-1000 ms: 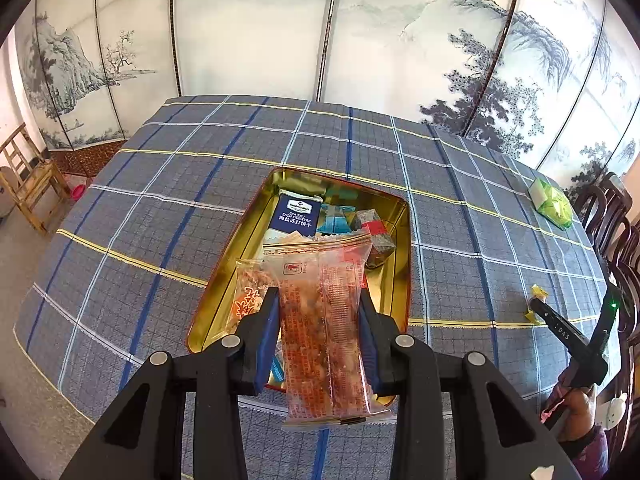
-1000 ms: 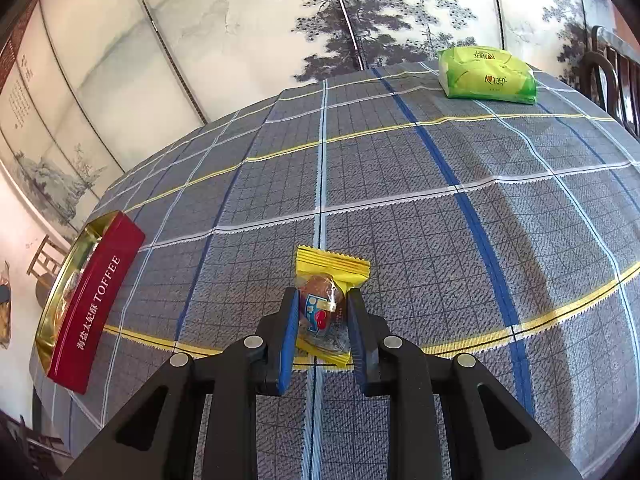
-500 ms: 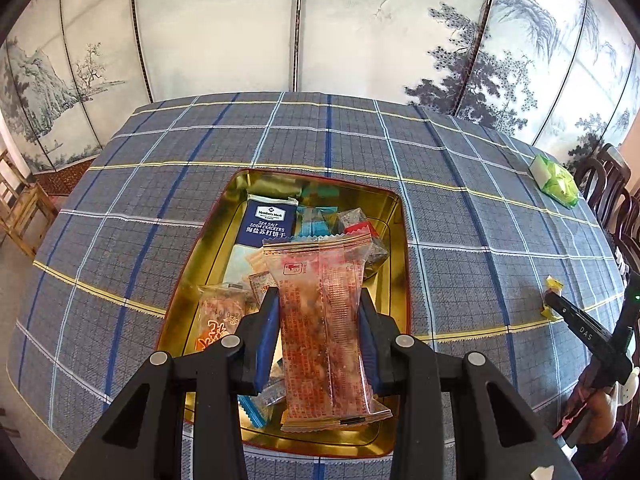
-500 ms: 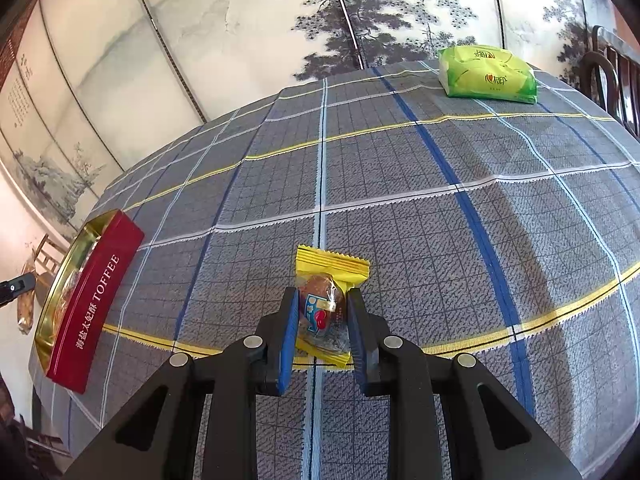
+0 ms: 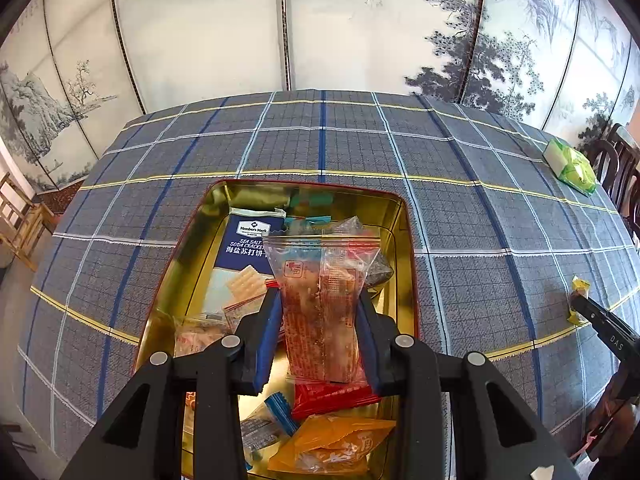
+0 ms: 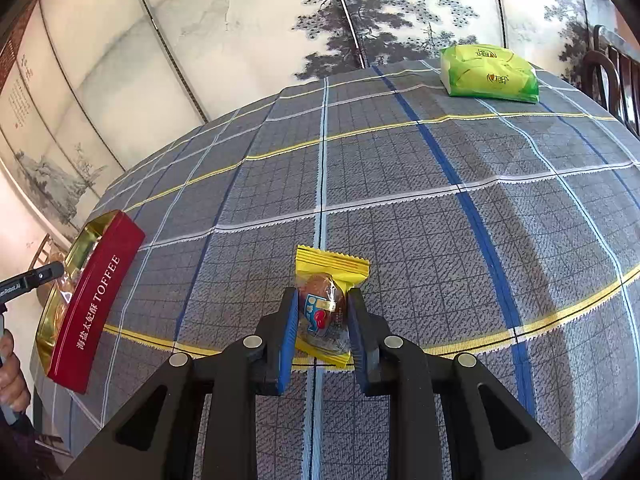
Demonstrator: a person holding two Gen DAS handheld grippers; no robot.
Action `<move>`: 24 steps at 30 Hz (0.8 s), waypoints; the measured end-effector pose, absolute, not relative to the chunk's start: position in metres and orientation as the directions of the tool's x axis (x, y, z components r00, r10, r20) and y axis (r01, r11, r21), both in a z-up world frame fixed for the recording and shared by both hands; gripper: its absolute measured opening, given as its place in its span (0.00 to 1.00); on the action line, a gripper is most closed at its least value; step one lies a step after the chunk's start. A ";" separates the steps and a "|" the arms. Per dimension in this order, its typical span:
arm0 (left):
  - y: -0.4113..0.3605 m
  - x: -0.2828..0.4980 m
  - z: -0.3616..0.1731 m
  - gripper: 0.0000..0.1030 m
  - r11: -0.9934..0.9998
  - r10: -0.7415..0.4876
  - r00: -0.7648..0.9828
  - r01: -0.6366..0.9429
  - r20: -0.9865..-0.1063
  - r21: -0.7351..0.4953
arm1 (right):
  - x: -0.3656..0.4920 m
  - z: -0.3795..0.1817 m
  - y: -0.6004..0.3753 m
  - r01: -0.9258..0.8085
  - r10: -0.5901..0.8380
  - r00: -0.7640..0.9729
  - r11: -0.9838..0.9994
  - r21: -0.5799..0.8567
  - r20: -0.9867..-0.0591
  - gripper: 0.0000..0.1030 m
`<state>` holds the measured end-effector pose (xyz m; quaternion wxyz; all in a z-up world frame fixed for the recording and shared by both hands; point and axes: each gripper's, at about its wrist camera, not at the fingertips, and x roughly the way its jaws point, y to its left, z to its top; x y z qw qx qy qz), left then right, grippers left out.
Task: Organize snacks
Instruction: 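Lower the orange-snack bag into the tin and open the left gripper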
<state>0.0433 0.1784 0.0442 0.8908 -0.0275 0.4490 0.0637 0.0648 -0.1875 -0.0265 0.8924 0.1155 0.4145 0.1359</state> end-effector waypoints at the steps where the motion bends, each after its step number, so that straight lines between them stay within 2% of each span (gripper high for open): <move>1: 0.178 0.044 0.043 0.31 0.990 0.091 0.588 -0.137 -0.804 0.012 | 0.065 -0.027 -0.188 -0.147 0.339 0.620 0.936 0.319 -0.708 0.24; 16: 0.174 0.047 0.047 0.33 0.989 0.120 0.609 -0.138 -0.784 0.044 | 0.065 -0.027 -0.187 -0.147 0.339 0.620 0.936 0.320 -0.708 0.25; 18: 0.172 0.045 0.050 0.35 0.988 0.136 0.622 -0.140 -0.771 0.061 | 0.065 -0.027 -0.187 -0.147 0.339 0.620 0.936 0.320 -0.708 0.25; 20: 0.170 0.043 0.054 0.42 0.986 0.156 0.636 -0.143 -0.756 0.083 | 0.065 -0.027 -0.187 -0.147 0.339 0.620 0.936 0.320 -0.708 0.25; 24: 0.167 0.038 0.060 0.44 0.984 0.172 0.660 -0.147 -0.731 0.099 | 0.065 -0.027 -0.188 -0.147 0.339 0.620 0.936 0.320 -0.708 0.25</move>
